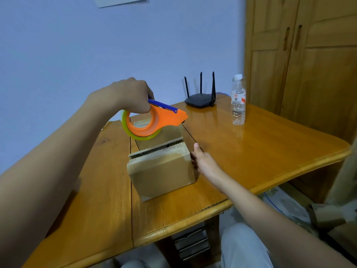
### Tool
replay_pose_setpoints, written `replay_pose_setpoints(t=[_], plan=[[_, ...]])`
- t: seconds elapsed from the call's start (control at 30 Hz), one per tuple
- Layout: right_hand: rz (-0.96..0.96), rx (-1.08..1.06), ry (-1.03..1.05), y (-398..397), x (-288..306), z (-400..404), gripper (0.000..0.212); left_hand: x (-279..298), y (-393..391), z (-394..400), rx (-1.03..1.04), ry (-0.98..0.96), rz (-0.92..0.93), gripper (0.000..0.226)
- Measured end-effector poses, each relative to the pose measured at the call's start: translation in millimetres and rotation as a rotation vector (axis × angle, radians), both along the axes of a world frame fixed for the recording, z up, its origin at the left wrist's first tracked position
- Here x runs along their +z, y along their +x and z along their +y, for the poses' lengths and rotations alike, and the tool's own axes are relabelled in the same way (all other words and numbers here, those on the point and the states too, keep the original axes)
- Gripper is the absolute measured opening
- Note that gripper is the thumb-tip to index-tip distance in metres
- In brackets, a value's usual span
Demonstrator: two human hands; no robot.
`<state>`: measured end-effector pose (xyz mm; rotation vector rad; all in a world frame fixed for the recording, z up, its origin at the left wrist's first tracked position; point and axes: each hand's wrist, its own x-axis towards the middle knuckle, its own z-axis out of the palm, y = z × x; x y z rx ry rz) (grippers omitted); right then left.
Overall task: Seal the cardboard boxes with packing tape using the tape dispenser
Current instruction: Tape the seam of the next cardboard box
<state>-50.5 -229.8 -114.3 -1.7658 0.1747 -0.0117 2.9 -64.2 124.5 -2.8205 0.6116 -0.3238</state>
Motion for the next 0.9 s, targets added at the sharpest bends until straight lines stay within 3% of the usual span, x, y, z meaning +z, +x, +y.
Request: replay_pose_setpoints(t=[0.17,0.43,0.57,0.67,0.9], plan=[[-0.288,0.039,-0.174,-12,19,-3,0.061,-7,0,19,0.015,-0.040,0.022,0.034],[-0.450,0.225,-0.630,6,38,-3,0.085,-27,-4,54,0.035,-0.068,0.054,0.037],[-0.483,0.291,-0.875,7,38,4,0.077,-37,-6,67,0.049,-0.093,0.056,0.040],[-0.474,0.277,-0.921,5,36,6,0.073,-44,-6,74,0.055,-0.131,0.067,0.042],[-0.391,0.298,-0.806,6,18,1,0.067,-63,-9,74,0.035,-0.133,0.065,0.046]])
